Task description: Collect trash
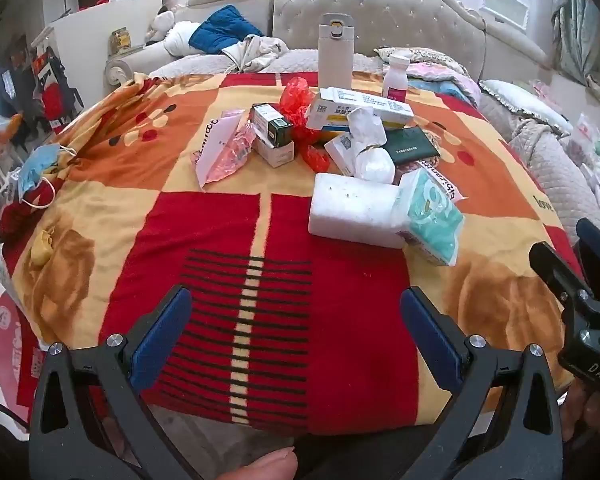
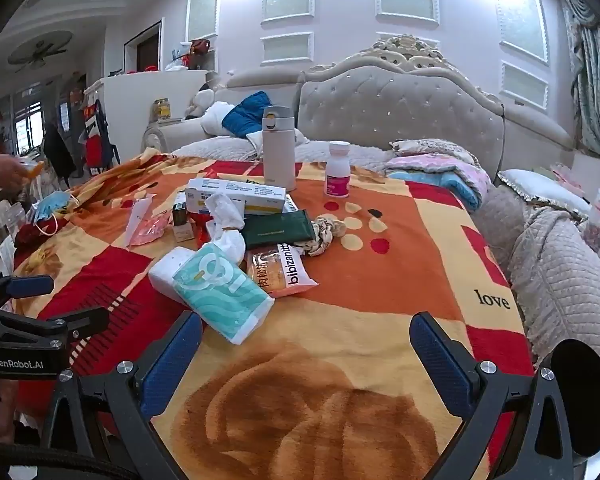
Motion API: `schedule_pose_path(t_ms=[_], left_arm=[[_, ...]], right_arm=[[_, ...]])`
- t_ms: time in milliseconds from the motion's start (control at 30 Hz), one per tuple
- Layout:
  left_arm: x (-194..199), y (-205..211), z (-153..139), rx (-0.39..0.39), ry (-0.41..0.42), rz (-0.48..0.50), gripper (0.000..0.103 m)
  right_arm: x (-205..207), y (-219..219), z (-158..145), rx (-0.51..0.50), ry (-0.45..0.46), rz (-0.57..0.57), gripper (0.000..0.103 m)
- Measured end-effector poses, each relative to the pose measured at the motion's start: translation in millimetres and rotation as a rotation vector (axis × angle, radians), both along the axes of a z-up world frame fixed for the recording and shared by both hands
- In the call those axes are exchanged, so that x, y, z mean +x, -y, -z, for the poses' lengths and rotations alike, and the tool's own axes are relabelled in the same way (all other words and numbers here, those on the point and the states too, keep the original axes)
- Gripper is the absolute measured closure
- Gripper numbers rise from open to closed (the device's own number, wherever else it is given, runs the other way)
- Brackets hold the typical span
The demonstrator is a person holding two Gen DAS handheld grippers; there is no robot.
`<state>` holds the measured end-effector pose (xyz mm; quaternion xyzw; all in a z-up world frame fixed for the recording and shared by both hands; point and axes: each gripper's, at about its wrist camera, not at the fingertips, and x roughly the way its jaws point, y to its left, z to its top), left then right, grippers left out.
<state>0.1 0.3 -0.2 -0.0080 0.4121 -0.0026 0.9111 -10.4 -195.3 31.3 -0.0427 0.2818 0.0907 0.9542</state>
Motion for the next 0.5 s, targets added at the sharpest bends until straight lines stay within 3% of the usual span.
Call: schedule_pose_path(t_ms=[500], left_arm=[[-0.7,3.7,6.6,0.024,-0.007,0.009,0.000]], right_arm=[[-0.6,2.6,-0.1,0.005,0.006,-0.001,0.000]])
